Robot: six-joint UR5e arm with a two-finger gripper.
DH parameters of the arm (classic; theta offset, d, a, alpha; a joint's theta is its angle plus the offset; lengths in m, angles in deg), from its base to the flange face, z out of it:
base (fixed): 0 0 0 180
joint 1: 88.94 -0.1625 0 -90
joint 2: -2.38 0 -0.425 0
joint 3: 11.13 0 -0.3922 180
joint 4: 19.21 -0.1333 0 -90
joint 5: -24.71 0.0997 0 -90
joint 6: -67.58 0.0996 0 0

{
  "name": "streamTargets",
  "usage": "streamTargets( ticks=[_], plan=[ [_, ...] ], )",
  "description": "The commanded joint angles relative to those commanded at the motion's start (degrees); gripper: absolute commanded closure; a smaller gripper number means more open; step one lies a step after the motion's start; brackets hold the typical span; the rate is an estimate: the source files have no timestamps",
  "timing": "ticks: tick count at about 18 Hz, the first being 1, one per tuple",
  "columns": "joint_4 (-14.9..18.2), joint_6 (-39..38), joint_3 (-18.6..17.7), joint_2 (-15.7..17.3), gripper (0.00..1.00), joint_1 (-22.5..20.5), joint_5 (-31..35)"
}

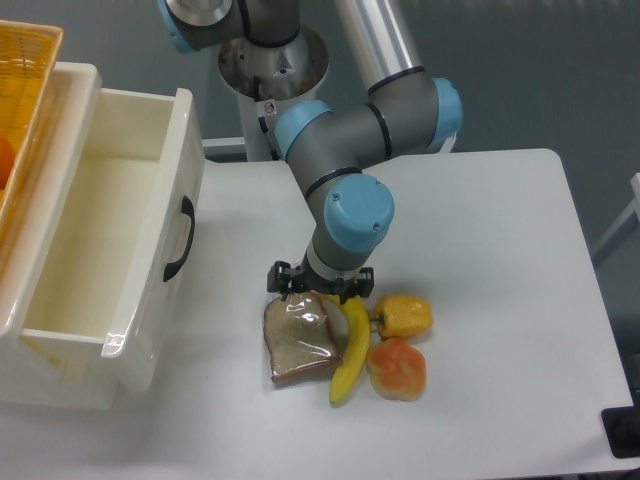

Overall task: Pick up the toast
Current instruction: 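Lift and move the gripper over the bagged toast slice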

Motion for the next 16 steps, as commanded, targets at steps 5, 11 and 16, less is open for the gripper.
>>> streamTargets(
  ticks=[5,11,16],
  plan=[
    [-0.8,1.2,0.3,-2.5,0.0,0.2,-0.1],
    [-0.8,5.8,0.7,-2.9,0.0,0.1,1.0],
    [-0.9,8.0,0.7,-4.5,0.0,0.0,2.0]
  ],
)
